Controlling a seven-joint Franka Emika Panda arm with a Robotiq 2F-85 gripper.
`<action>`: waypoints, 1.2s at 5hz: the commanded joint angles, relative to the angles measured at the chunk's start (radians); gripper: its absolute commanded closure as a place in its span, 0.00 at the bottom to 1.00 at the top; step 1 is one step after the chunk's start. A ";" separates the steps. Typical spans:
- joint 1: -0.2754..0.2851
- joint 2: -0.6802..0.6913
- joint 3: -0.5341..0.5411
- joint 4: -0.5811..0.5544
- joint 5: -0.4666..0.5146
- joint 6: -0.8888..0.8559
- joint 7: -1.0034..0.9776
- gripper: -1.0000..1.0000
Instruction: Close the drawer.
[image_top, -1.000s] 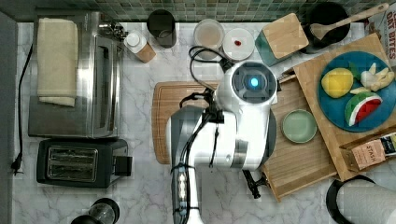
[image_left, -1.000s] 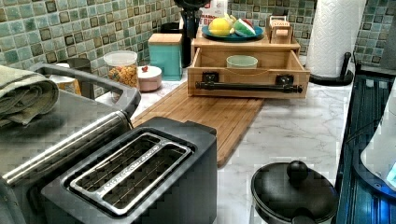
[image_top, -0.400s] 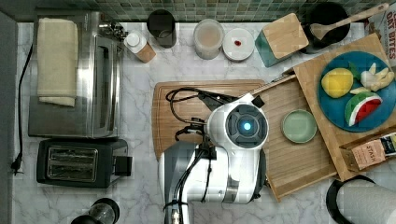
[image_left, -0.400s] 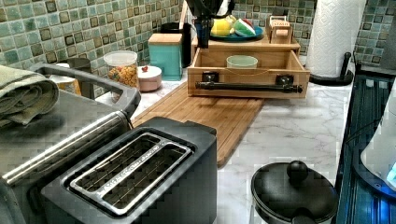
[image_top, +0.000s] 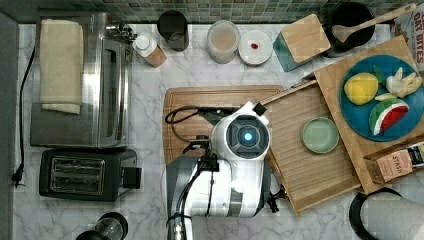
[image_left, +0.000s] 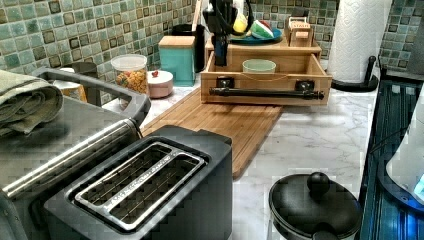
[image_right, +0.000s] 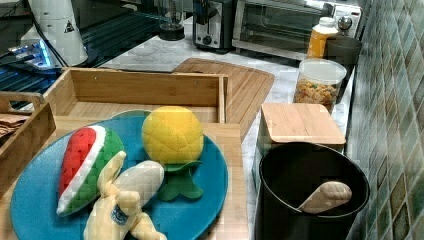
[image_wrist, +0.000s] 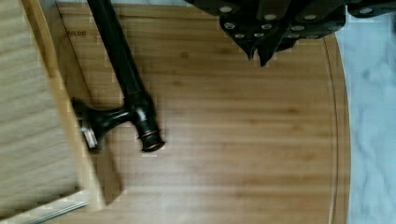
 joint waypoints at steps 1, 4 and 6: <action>0.043 -0.067 0.023 -0.193 -0.050 0.149 -0.282 1.00; 0.084 -0.098 0.014 -0.328 -0.172 0.281 -0.299 1.00; 0.067 -0.123 0.007 -0.375 -0.229 0.317 -0.300 1.00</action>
